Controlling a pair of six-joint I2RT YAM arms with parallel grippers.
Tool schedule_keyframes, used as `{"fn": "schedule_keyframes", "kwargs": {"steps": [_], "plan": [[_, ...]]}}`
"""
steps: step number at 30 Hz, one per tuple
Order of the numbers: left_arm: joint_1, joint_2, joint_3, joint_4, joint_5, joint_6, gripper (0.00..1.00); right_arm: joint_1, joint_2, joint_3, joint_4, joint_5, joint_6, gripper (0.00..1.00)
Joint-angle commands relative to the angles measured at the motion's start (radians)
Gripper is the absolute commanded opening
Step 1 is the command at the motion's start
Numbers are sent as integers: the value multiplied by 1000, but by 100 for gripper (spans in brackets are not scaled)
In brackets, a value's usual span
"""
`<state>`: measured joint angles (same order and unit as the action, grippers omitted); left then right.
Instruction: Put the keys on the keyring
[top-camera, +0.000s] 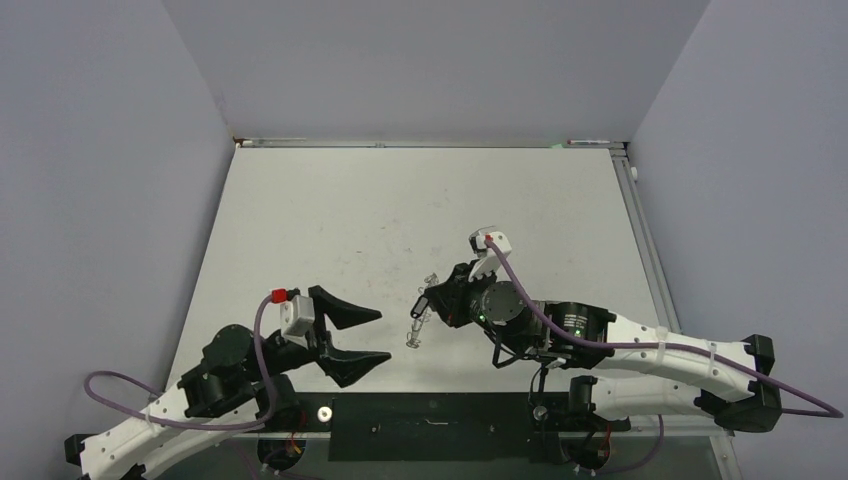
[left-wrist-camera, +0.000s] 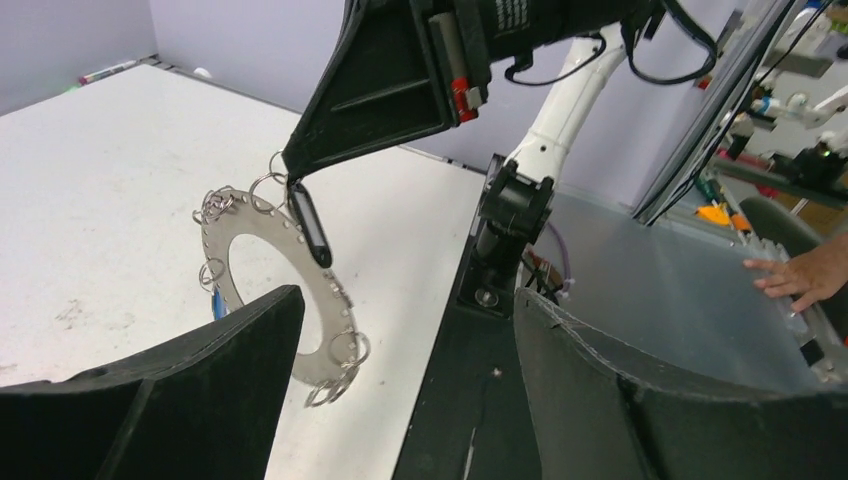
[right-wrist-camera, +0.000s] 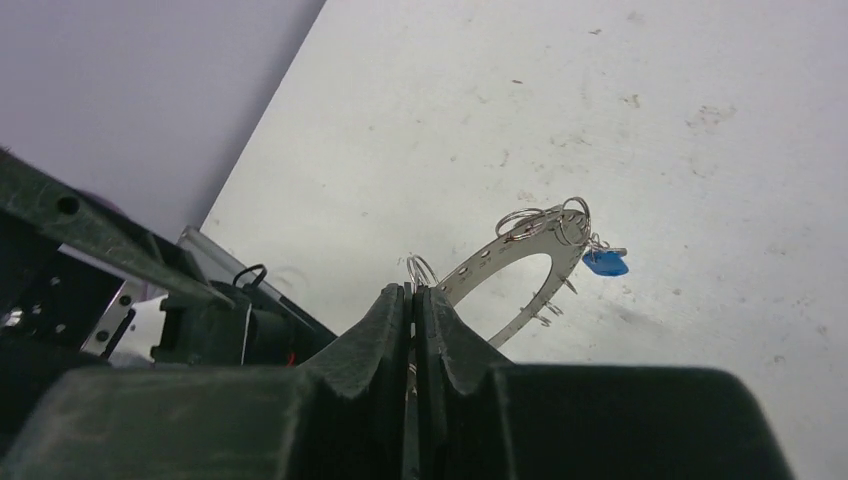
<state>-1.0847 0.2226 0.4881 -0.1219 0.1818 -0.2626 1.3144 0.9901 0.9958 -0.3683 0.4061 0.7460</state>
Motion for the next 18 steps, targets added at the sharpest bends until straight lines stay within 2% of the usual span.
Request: {"fn": "schedule_keyframes", "kwargs": {"steps": [1,4,10,14,18], "plan": [[3,52,-5,156,-28,-112,73,-6,21,94,-103,179,174,5],[2,112,-63,256,-44,-204,73,-6,29,114,-116,186,189,5],[-7,185,-128,443,-65,-351,81,-7,31,135,-138,212,199,5],[-13,208,-169,551,-136,-408,90,-6,20,140,-143,213,224,5],[-18,225,-209,661,-156,-418,91,-7,20,143,-147,206,254,5]]}}
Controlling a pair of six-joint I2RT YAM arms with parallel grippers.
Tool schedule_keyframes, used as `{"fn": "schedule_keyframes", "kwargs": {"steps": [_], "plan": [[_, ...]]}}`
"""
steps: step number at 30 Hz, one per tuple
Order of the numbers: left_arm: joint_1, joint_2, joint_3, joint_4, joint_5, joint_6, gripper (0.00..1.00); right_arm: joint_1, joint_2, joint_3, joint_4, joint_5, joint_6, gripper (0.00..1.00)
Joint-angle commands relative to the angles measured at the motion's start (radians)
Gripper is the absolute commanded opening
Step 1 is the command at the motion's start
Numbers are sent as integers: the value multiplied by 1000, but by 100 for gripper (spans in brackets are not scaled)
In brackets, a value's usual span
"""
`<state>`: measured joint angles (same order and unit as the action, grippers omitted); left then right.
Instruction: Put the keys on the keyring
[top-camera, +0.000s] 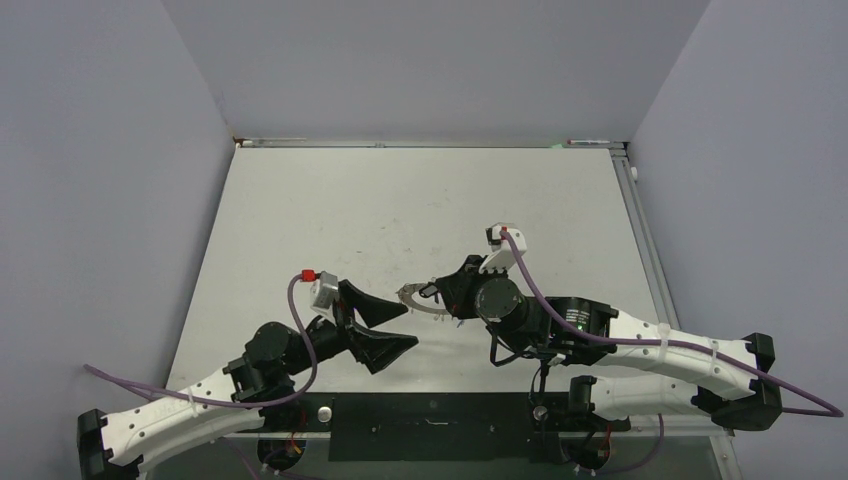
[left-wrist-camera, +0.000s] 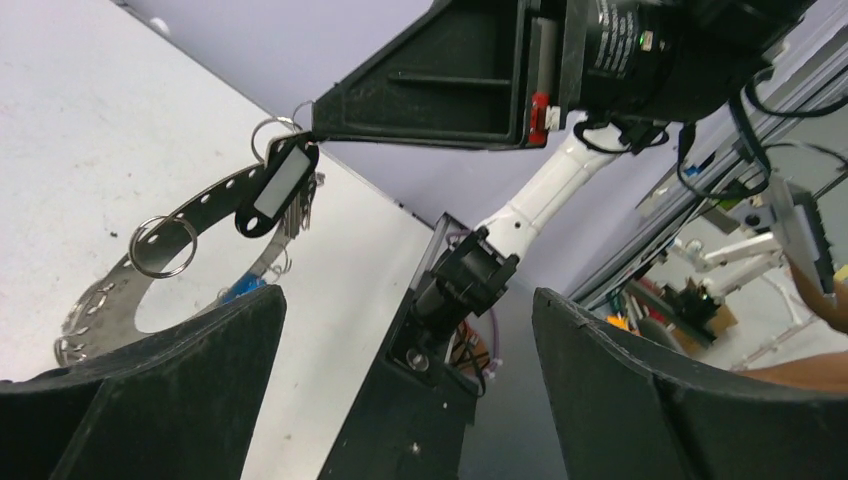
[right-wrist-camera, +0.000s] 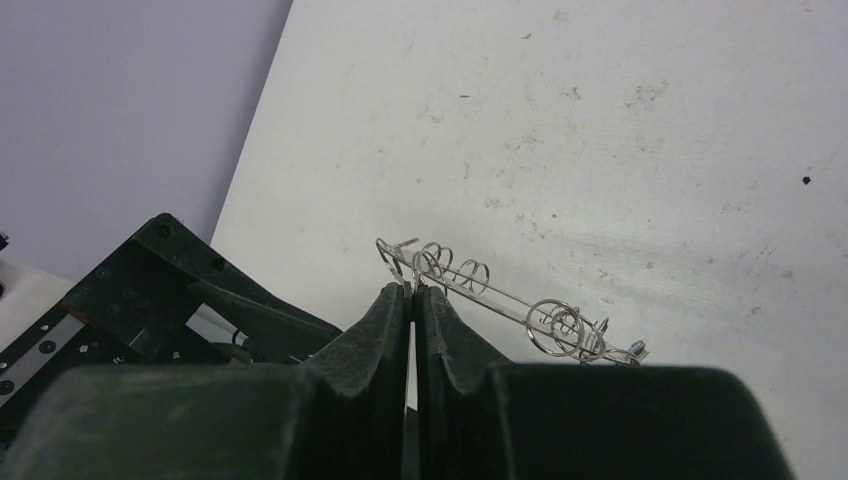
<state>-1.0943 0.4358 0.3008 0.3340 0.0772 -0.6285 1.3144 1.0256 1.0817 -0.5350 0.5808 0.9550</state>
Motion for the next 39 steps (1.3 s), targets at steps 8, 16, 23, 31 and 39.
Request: {"fn": "schedule_keyframes", "kwargs": {"steps": [8,16,23,31,39], "plan": [[-9,49,-82,361,-135,-76,91,-7,-2,71,6,10,65,5],[-9,31,-110,404,-206,-99,93,-6,-9,50,20,-8,74,5],[-9,68,-110,387,-191,-103,88,-6,0,47,44,-42,79,5],[-9,66,-68,281,-158,-47,83,-5,2,69,20,-58,70,5],[-9,18,-3,94,-118,210,74,-6,8,112,-21,-162,20,5]]}}
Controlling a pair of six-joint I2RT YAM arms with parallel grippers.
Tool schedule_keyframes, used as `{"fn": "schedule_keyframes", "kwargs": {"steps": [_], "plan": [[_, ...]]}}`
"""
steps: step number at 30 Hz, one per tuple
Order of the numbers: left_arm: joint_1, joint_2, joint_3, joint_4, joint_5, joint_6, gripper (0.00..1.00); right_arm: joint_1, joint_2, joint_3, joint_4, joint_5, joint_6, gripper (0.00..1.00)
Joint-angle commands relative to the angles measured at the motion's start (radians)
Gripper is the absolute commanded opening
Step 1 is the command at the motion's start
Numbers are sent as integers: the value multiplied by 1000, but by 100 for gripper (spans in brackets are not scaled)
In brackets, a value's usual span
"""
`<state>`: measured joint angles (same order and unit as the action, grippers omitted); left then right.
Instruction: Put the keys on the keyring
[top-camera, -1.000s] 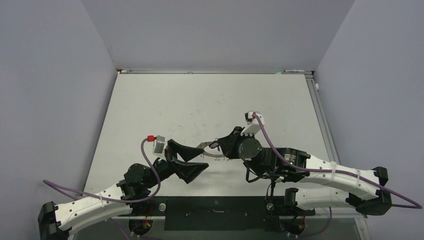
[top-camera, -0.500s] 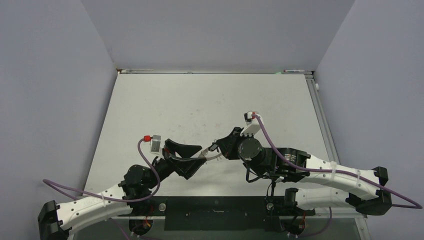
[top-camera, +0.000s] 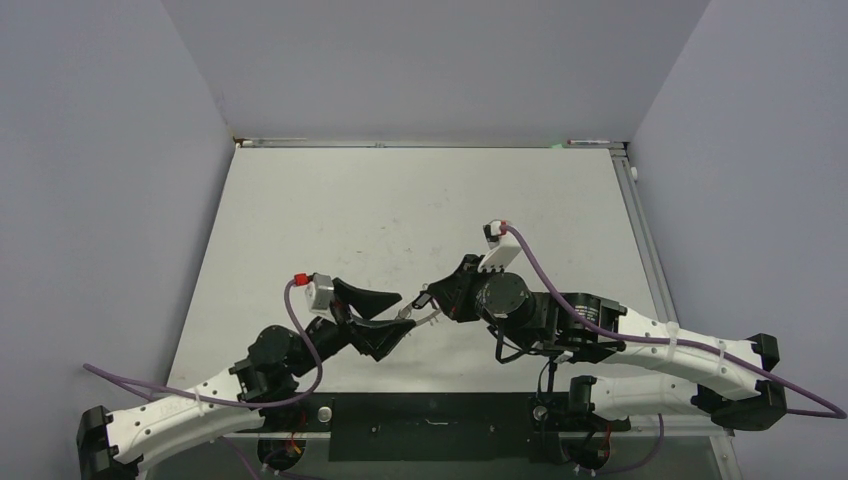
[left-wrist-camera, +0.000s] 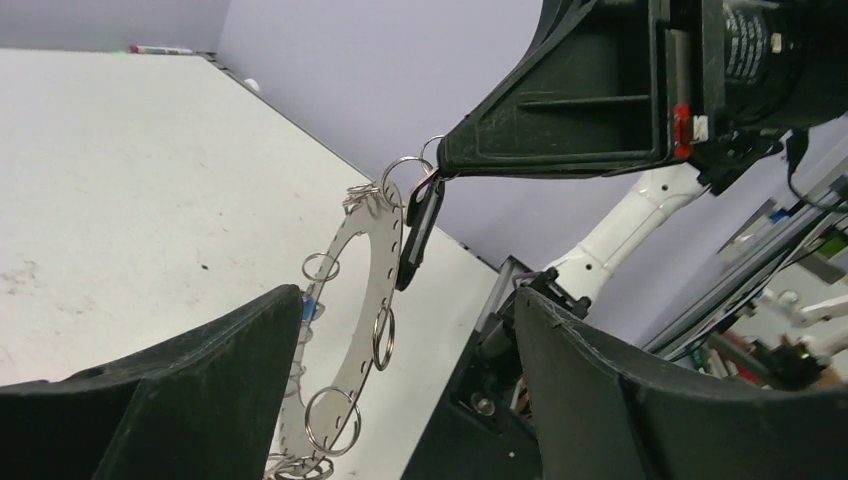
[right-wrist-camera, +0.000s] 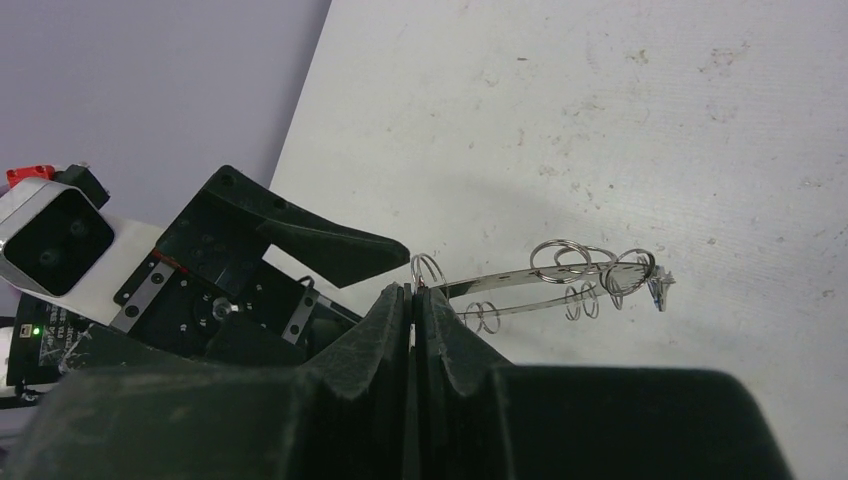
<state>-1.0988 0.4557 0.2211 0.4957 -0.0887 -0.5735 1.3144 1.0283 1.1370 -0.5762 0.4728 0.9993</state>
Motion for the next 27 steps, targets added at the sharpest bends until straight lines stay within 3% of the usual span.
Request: {"fn": "schedule_keyframes", "kwargs": {"steps": [1,4,12,14,17,21,22,25,27], "plan": [[-5,9,86,-78,59,181,74,-6,4,56,22,-61,-24,5],[-4,70,114,-104,78,230,69,-7,3,58,27,-73,-23,5],[-16,132,117,-83,50,292,43,-7,-6,56,18,-82,-18,5],[-20,135,121,-88,51,305,30,-7,-16,46,26,-87,-15,5],[-29,132,122,-81,38,319,0,-6,-24,25,57,-108,-13,5],[-39,113,109,-41,18,331,0,-6,-21,-7,90,-138,-12,5],[-39,105,106,-32,16,330,0,-6,-18,-14,93,-139,-13,8],[-39,73,87,1,10,312,0,-6,-20,-25,92,-129,-33,43],[-41,43,76,14,9,298,0,-7,-33,-38,103,-123,-51,56]]}}
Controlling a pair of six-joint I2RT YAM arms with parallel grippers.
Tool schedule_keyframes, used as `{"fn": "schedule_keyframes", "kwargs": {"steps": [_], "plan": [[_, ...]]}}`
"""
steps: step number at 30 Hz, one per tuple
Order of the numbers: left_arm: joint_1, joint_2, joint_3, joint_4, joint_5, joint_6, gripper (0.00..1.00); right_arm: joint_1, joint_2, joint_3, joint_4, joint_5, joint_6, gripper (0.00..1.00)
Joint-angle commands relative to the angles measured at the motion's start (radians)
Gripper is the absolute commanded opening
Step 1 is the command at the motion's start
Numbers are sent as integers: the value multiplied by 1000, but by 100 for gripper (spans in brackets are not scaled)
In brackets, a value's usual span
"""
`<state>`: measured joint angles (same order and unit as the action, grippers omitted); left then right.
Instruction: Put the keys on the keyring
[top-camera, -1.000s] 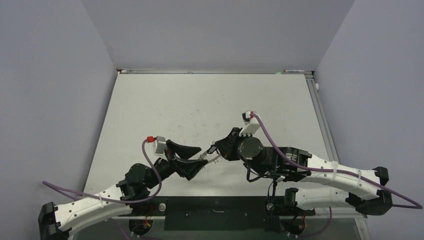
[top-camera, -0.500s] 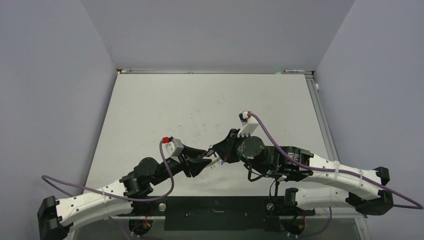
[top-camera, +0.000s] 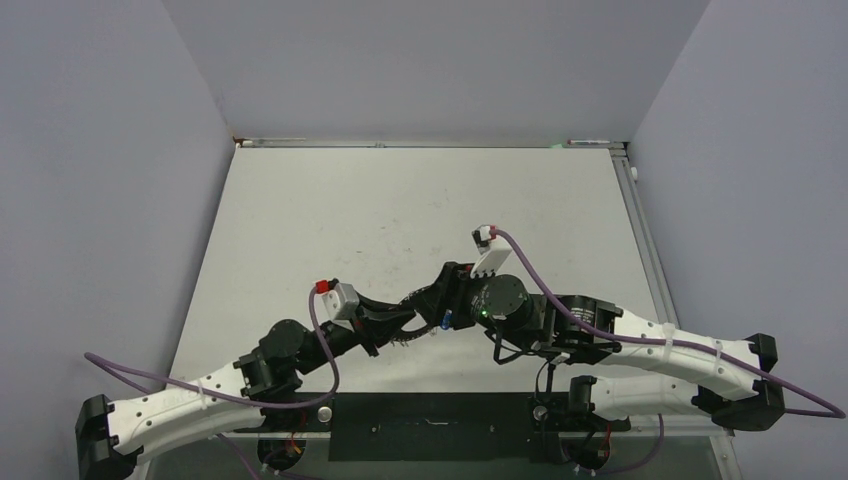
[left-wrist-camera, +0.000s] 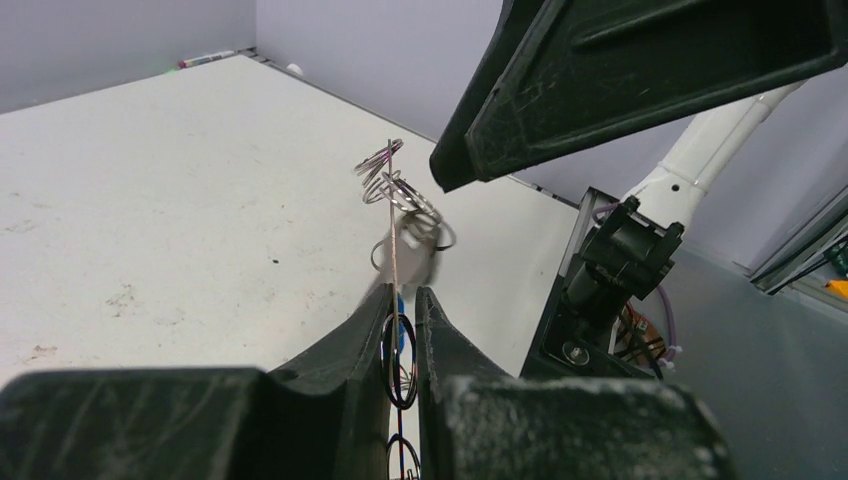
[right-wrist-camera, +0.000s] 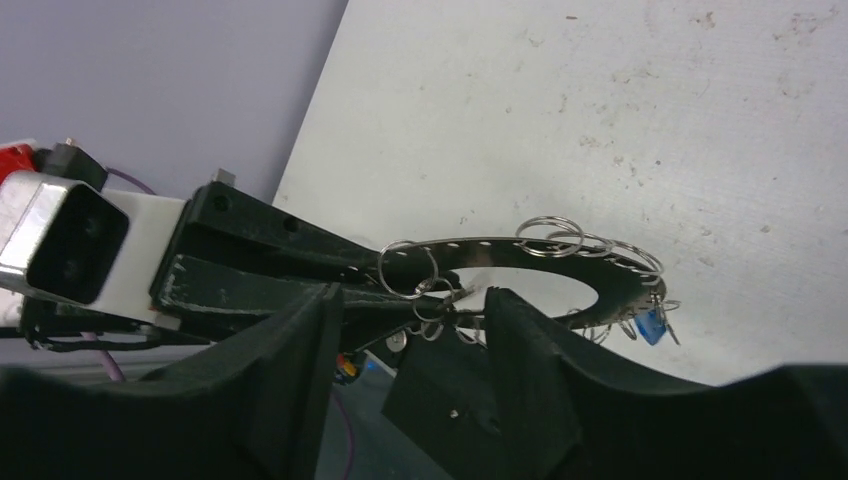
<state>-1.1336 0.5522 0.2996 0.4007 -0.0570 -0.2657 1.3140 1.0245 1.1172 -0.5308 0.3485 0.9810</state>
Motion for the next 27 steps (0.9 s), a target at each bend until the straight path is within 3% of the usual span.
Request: {"fn": "schedule_keyframes", "kwargs": {"steps": [1,8,18,27], "plan": [[-5,-66,-4,109,-25,-16,0,-7,-40,-30,70,2,-41,60],[-5,-116,12,77,-23,-29,0,-6,-84,-117,200,-73,-130,63],[-5,-129,75,19,0,-73,0,-6,-131,-231,421,-295,-445,61],[-5,-114,104,10,25,-95,0,-6,-155,-265,483,-322,-625,55]]}}
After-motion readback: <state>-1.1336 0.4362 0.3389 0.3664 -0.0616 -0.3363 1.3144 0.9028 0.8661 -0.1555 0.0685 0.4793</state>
